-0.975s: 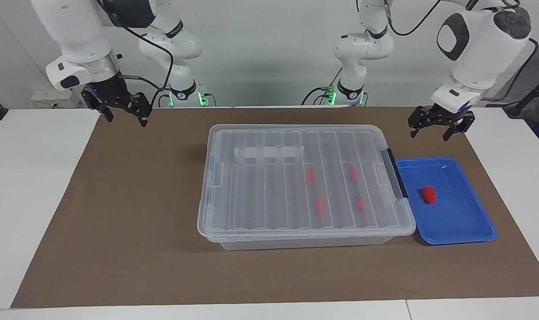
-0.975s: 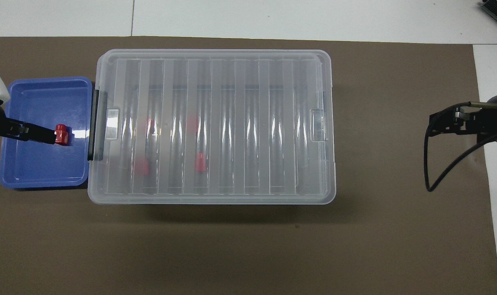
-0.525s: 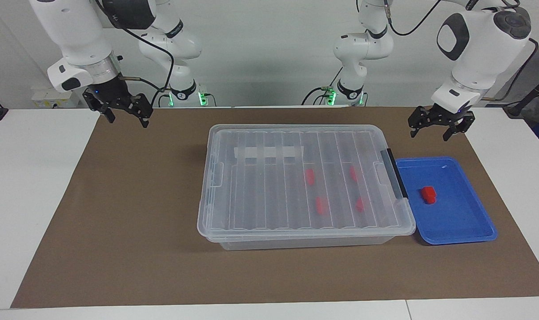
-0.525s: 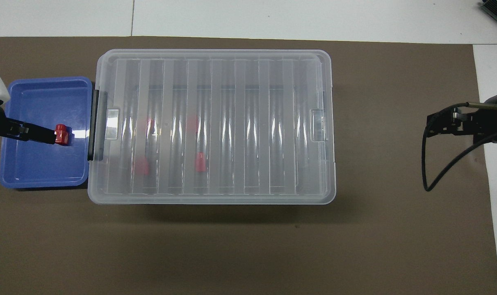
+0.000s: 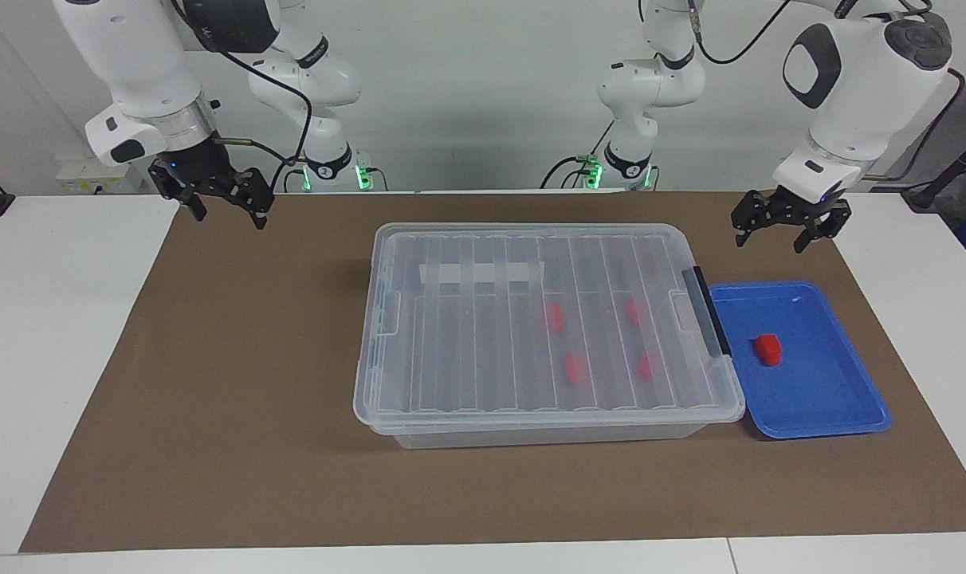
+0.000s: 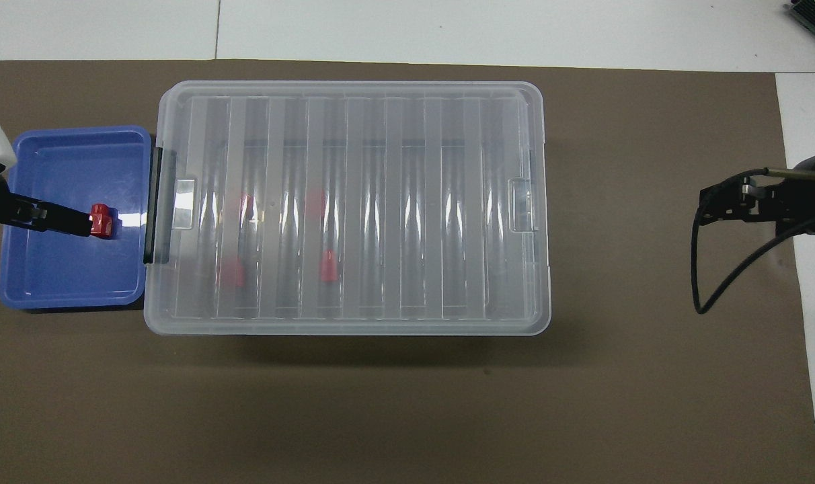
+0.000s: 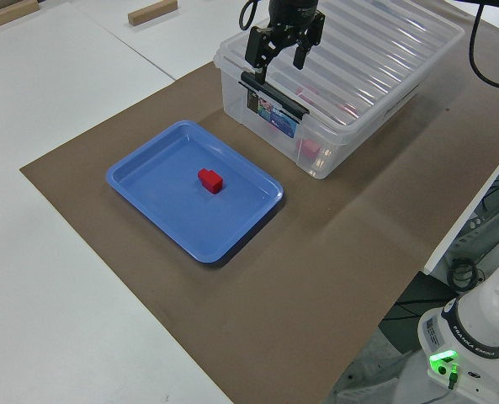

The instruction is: Place red block in blue tray from box

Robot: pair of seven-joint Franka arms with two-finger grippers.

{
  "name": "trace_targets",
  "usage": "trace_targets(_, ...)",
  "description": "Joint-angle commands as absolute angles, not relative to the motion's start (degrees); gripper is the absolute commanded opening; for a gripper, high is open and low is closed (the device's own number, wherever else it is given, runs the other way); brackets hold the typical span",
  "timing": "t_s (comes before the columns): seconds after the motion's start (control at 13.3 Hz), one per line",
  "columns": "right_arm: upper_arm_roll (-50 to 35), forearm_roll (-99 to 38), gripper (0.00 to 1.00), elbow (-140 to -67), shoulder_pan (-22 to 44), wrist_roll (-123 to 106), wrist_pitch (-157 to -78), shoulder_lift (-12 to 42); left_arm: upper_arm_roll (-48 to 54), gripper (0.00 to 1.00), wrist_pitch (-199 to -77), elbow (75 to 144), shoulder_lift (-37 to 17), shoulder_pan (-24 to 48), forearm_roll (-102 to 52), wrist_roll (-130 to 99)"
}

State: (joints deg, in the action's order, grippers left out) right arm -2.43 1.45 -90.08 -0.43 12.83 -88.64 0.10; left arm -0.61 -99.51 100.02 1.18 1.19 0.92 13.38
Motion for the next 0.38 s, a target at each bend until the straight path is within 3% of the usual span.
trace_targets(0.0, -2.72, 0.53, 1.0, -91.49, -1.14, 11.69, -89.82, -0.88, -0.79, 1.0, -98.61, 100.11, 2.02, 1.32, 0.97, 12.83)
trace_targets(0.3, -2.72, 0.53, 1.0, -91.76, -1.06, 11.69, -90.0, -0.97, -0.79, 1.0, -98.61, 100.11, 2.02, 1.32, 0.97, 12.83)
